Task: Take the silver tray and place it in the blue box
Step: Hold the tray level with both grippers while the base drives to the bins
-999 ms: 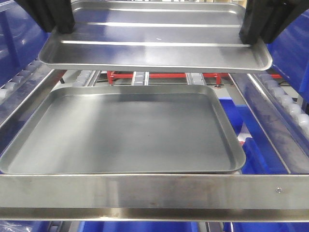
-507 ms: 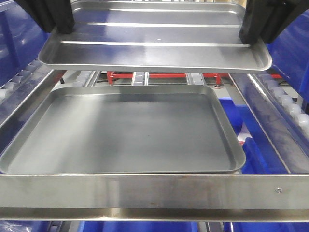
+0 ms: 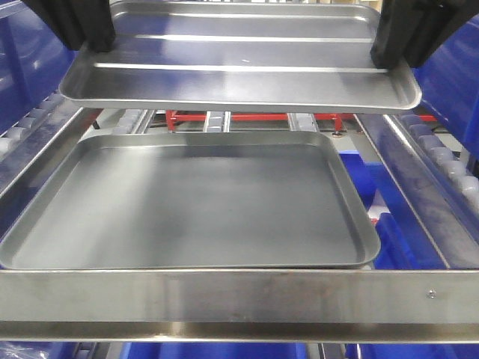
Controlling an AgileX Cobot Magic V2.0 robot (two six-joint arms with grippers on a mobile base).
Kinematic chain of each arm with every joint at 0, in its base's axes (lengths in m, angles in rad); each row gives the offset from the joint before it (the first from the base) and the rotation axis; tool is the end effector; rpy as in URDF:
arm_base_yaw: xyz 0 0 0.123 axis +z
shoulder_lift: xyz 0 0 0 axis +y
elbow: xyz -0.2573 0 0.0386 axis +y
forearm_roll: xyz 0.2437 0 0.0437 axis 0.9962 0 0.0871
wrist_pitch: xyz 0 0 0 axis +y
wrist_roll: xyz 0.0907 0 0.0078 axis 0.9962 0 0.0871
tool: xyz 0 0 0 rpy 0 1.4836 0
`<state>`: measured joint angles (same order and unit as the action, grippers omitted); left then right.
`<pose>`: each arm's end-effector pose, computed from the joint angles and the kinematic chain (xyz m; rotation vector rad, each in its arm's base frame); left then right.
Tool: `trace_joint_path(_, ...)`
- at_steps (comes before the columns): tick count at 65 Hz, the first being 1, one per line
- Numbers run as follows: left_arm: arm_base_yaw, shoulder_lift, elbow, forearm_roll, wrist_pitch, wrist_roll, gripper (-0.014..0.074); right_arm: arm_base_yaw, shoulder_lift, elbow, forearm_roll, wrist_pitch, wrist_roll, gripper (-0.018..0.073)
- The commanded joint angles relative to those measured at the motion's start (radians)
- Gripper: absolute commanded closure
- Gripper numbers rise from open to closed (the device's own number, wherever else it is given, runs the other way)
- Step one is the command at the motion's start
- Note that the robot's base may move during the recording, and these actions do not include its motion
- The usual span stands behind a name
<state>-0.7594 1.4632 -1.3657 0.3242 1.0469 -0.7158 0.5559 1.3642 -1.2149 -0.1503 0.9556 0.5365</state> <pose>0.2365 -0.1898 0.3275 0.1691 2.5431 -0.1424 0.2439 0.1384 0.3130 -0.0923 2.5852 0.2181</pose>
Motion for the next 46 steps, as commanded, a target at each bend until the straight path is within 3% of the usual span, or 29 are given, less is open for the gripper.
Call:
trace_joint_path(1, -0.013, -0.035, -0.034, 0.026, -0.026, 0.023, 0.0694, -0.004, -0.037, -0.031, -0.026, -0.050, -0.022, 0.0502)
trace_joint_path(46, -0.013, -0.035, -0.034, 0.026, -0.026, 0.023, 0.0694, -0.004, -0.037, -0.031, -0.026, -0.050, -0.022, 0.0502)
